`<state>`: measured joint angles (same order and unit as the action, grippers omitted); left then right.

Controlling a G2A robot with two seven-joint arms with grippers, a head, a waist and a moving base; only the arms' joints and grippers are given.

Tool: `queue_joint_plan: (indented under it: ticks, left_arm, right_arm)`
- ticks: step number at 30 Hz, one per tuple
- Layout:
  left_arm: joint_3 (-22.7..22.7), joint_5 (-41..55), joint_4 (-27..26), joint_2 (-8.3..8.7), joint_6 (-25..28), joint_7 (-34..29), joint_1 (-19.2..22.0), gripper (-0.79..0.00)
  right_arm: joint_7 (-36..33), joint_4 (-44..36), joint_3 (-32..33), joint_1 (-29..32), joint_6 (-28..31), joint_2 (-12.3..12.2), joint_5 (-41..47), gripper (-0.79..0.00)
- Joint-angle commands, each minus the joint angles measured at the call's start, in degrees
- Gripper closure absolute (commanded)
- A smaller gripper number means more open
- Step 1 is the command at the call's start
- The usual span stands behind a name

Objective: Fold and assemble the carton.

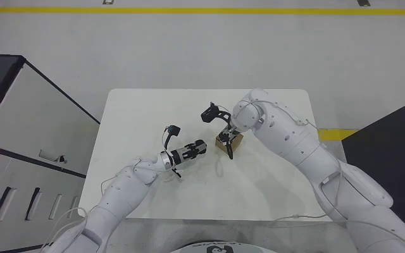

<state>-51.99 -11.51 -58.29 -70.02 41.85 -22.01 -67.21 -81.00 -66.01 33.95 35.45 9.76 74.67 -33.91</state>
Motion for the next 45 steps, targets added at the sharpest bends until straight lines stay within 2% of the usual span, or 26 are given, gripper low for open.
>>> queue_joint_plan:
  ticks: [1, 23, 38, 45]
  left_arm:
    - [0.0, 0.0, 0.0, 0.0, 0.0, 0.0, 0.0, 0.0]
    - [0.0, 0.0, 0.0, 0.0, 0.0, 0.0, 0.0, 0.0]
    - [0.0, 0.0, 0.0, 0.0, 0.0, 0.0, 0.0, 0.0]
    - [0.0, 0.0, 0.0, 0.0, 0.0, 0.0, 0.0, 0.0]
  right_arm:
    - [0.09, 0.33, -0.06, -0.08, 0.14, 0.09, 0.02, 0.0]
    - [1.86, -0.05, 1.55, 0.44, 0.0, -0.13, -0.59, 0.0]
    - [2.11, 1.47, 0.68, 0.39, -0.34, 0.64, -0.66, 0.0]
    - [2.83, -0.68, 3.07, 0.61, -0.76, -0.02, 0.02, -0.018]
